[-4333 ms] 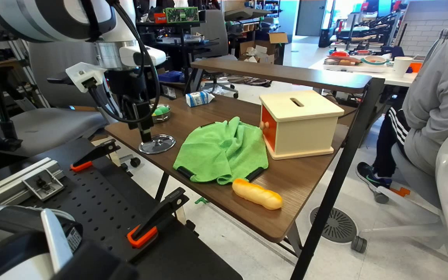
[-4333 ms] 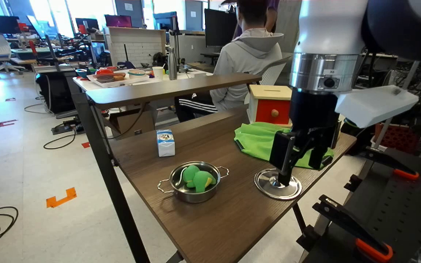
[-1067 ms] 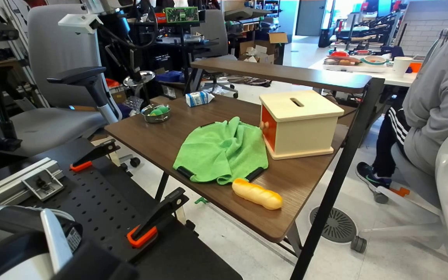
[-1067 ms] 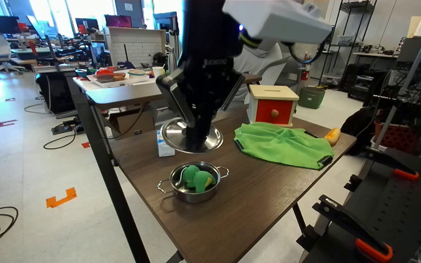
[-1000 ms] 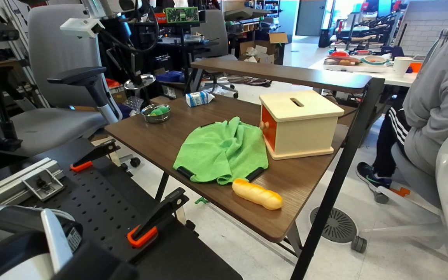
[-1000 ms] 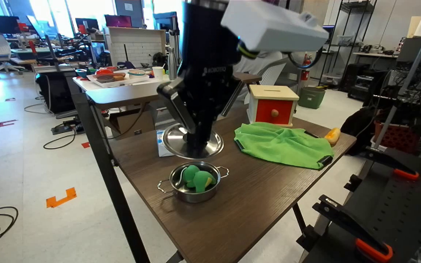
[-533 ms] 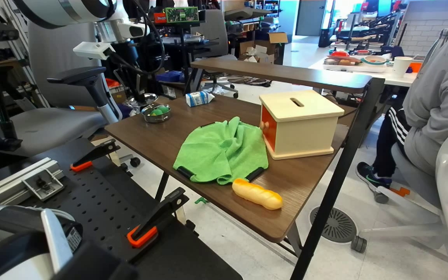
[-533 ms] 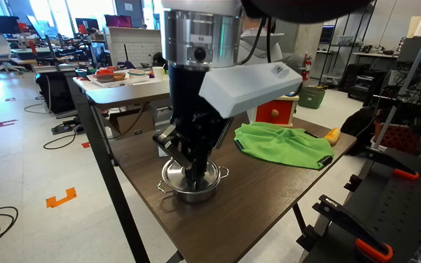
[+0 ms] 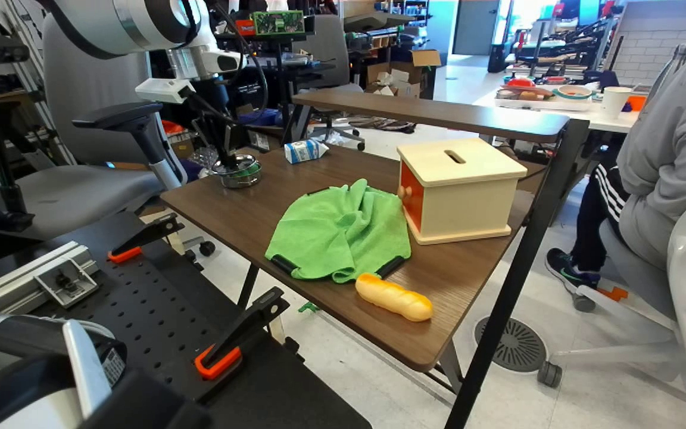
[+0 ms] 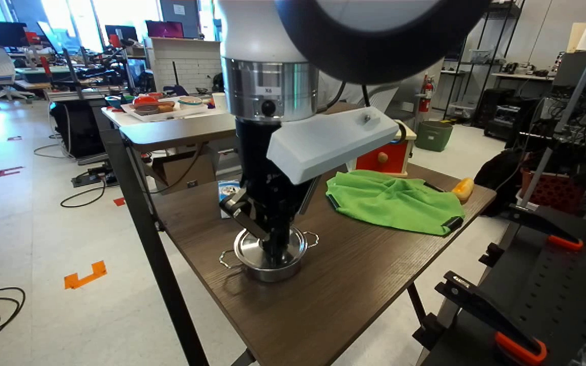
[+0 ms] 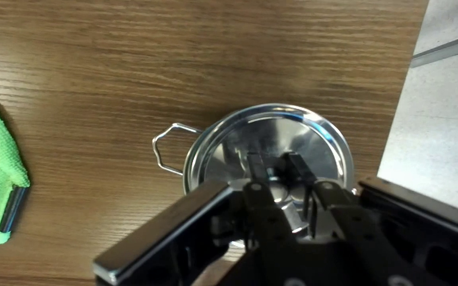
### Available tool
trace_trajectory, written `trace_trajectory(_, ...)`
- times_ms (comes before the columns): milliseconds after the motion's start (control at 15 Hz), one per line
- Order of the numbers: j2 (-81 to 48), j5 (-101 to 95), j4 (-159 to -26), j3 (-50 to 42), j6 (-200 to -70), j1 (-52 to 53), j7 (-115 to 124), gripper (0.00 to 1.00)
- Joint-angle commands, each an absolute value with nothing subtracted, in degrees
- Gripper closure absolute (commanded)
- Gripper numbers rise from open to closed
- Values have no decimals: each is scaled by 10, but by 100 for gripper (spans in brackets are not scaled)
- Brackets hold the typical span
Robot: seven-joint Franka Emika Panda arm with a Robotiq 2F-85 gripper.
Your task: Put the silver lid on the silver pot
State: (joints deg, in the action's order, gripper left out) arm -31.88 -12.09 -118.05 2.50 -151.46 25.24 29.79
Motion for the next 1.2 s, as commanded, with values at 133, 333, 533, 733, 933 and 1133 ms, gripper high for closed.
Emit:
trace_trajectory(133, -350, -111, -1137, 14, -1486, 263, 294, 95)
trace_trajectory(333, -358, -110, -1123, 13, -1479, 262, 296, 95)
trace_trajectory(533, -363, -109, -1115, 11, -1476, 261, 297, 95)
trace_trajectory(733, -367, -106, -1110, 11, -1476, 259, 296, 95)
trace_trajectory(933, -369, -98, -1108, 15, -1470, 253, 289, 47)
trace_trajectory(1133, -367, -90, -1108, 17, -1462, 248, 288, 26)
